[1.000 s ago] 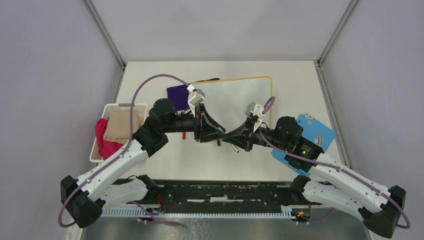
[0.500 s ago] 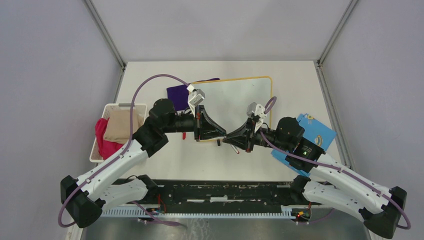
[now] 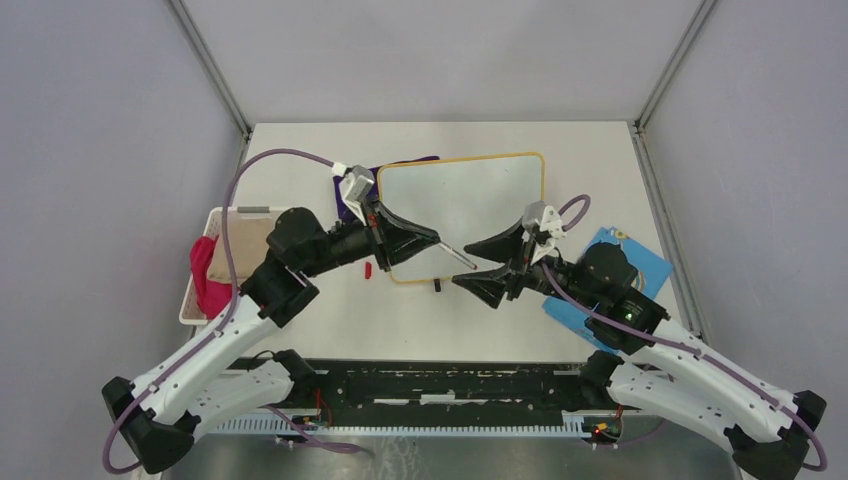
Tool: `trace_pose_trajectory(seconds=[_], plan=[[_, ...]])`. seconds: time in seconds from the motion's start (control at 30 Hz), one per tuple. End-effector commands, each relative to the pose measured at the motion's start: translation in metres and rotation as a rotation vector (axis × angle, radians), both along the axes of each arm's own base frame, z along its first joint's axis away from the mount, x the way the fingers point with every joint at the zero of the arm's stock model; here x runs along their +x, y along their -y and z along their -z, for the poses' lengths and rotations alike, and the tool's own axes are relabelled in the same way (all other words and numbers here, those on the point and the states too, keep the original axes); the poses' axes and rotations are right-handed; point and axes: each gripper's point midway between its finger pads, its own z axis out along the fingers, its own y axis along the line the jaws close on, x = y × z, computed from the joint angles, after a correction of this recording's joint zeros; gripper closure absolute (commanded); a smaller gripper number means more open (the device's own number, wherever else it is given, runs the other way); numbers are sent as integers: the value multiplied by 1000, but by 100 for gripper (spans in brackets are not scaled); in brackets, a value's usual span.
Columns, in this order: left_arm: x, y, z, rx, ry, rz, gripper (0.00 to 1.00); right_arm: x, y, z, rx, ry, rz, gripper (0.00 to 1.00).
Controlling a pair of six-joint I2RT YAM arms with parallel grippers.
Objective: Write a sentence on the whiteboard
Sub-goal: Adjust the whiteboard marker.
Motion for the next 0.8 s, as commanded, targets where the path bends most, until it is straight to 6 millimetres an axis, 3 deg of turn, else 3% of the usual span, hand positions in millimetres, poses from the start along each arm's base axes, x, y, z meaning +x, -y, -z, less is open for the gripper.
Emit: trace_pose_trajectory(seconds=[0.0, 0.23, 0.37, 0.5, 0.6, 0.77], plan=[[17, -34, -85, -233, 79, -239, 98, 7, 22, -72, 187, 136, 116, 31], [25, -76, -147, -483, 82, -422, 98, 29, 29, -90, 272, 112, 235, 21], [16, -74, -180, -608, 101, -347, 98, 26, 25, -119, 385, 117, 203, 9], [7, -69, -207, -731, 104, -249, 98, 27, 24, -160, 488, 122, 187, 6], [3, -66, -222, -777, 119, -201, 98, 26, 25, -187, 557, 134, 177, 5], [5, -67, -236, -832, 128, -188, 98, 22, 11, -214, 598, 136, 97, 4]])
